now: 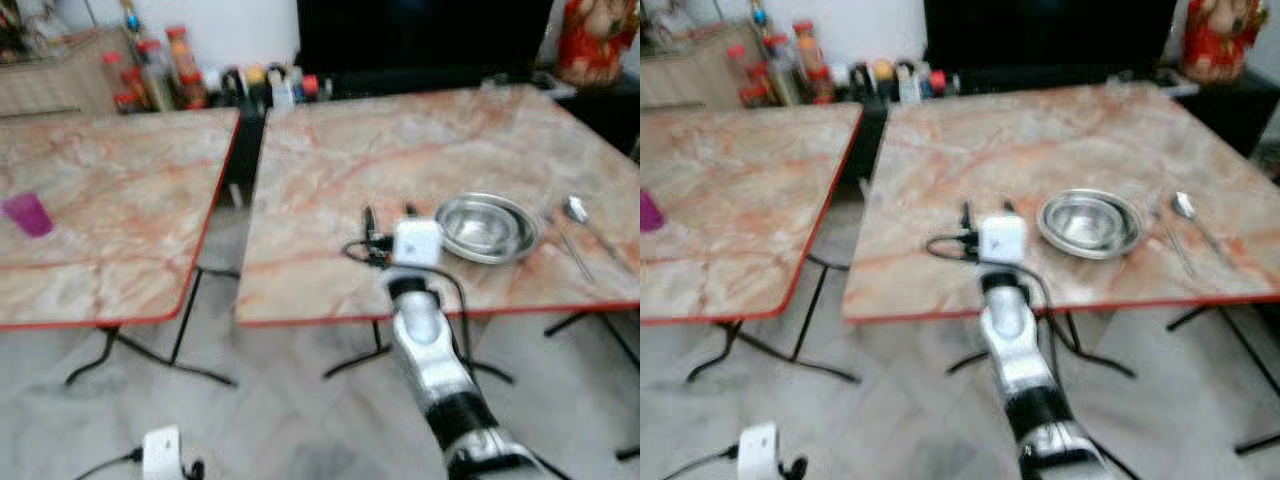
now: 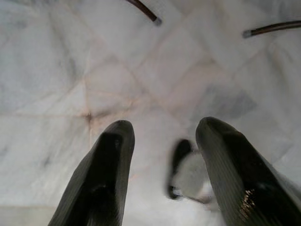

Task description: Setting the table

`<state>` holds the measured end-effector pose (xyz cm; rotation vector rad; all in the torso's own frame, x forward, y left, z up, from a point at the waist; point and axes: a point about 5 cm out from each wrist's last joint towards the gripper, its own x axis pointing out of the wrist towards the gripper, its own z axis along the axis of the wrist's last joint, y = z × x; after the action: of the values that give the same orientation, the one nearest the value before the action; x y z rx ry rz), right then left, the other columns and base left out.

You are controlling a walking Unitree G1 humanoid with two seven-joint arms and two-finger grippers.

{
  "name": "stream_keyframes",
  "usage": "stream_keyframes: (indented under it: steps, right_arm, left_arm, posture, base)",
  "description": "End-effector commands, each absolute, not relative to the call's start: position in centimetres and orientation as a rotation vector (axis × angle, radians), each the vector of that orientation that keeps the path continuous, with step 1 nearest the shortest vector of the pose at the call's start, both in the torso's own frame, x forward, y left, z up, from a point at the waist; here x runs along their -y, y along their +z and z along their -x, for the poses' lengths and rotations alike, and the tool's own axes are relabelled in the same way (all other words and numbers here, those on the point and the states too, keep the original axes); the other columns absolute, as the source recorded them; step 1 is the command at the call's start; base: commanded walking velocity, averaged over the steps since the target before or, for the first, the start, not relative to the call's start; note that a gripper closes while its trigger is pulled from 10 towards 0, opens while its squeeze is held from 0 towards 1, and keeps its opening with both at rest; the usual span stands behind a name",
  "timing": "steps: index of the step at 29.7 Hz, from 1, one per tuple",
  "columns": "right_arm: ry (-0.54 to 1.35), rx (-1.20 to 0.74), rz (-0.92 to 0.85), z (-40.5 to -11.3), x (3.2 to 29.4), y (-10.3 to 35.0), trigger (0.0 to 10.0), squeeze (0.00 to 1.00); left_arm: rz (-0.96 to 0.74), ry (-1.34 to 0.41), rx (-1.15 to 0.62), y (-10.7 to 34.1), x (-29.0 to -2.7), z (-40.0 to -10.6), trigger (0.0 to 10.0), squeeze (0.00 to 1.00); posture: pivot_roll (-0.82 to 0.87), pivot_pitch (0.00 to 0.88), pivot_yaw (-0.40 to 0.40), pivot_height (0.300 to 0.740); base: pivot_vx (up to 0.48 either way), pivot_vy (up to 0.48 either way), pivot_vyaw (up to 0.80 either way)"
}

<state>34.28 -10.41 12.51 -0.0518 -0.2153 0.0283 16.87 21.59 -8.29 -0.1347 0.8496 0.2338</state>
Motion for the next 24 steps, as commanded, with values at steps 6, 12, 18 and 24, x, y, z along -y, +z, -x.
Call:
stream_keyframes:
  steps: [6, 12, 18, 24]
  right_arm:
    - [0.091, 0.232, 0.04, -34.4, 8.8, 13.2, 10.0, 0.0]
    - [0.095, 0.216, 0.048, -34.1, 9.1, 12.6, 10.0, 0.0]
    - [0.098, 0.194, 0.065, -33.8, 9.5, 11.9, 10.0, 0.0]
    - [0.097, 0.139, 0.093, -33.4, 10.2, 10.4, 10.0, 0.0]
  left_arm:
    - [0.118, 0.251, -0.842, -8.1, -22.3, -16.9, 10.0, 0.0]
    - [0.112, 0.245, -0.841, -8.0, -22.4, -17.0, 10.0, 0.0]
    - [0.108, 0.239, -0.84, -8.0, -22.4, -17.1, 10.0, 0.0]
    - [0.106, 0.234, -0.842, -8.0, -22.3, -17.2, 10.0, 0.0]
  posture:
    - [0.1, 0.0, 0.044, 0.74]
    - [0.1, 0.0, 0.046, 0.74]
    - [0.1, 0.0, 0.045, 0.74]
    - [0.1, 0.0, 0.041, 0.74]
  base:
    - [0.0, 0.48, 0.0]
    - [0.0, 0.48, 0.0]
    - [0.0, 0.48, 0.0]
    - [0.0, 0.48, 0.0]
